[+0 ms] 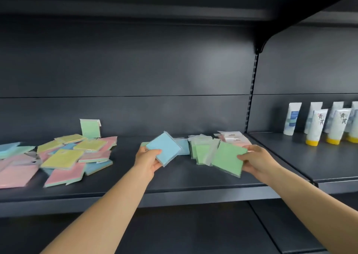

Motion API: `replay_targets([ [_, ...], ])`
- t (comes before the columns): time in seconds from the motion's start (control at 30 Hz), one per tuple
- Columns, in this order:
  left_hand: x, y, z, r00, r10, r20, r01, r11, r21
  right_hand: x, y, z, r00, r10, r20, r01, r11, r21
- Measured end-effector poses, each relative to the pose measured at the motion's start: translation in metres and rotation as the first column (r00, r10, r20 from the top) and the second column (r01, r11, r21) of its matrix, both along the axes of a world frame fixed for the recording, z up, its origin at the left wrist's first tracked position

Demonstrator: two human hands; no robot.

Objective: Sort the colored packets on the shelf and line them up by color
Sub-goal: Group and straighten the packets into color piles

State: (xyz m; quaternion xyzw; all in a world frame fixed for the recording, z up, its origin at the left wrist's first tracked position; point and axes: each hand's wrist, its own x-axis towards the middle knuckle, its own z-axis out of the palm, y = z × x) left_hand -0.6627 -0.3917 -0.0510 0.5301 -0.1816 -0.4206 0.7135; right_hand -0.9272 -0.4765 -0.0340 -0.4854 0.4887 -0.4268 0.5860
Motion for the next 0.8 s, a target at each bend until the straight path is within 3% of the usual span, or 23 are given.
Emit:
replay_targets([
  [0.17,-0.009,-0.016,-0.016,0.996,0.087,-0.002,-0.086,0.996,0.037,0.004,-0.008,-0.030,0.999,-0.042,0.015,0.041,0.998,0.051],
  [0.37,-0.007,-0.038,-0.025,0.970,0.075,0.231,-0.114,0.981,0.158,0.011,-0.014,-0.046,0.979,-0.009,-0.203,-0.015,0.993,-0.116],
  [0.63,0.004,-0.051,-0.028,0.923,-0.029,0.383,-0.074,0.965,0.253,0.020,-0.024,-0.054,0.965,-0.094,-0.246,0.044,0.979,-0.200],
  [0.8,0.002,-0.050,-0.035,0.830,-0.037,0.557,-0.098,0.973,0.210,0.021,-0.029,-0.057,0.955,-0.109,-0.277,0.046,0.973,-0.224],
])
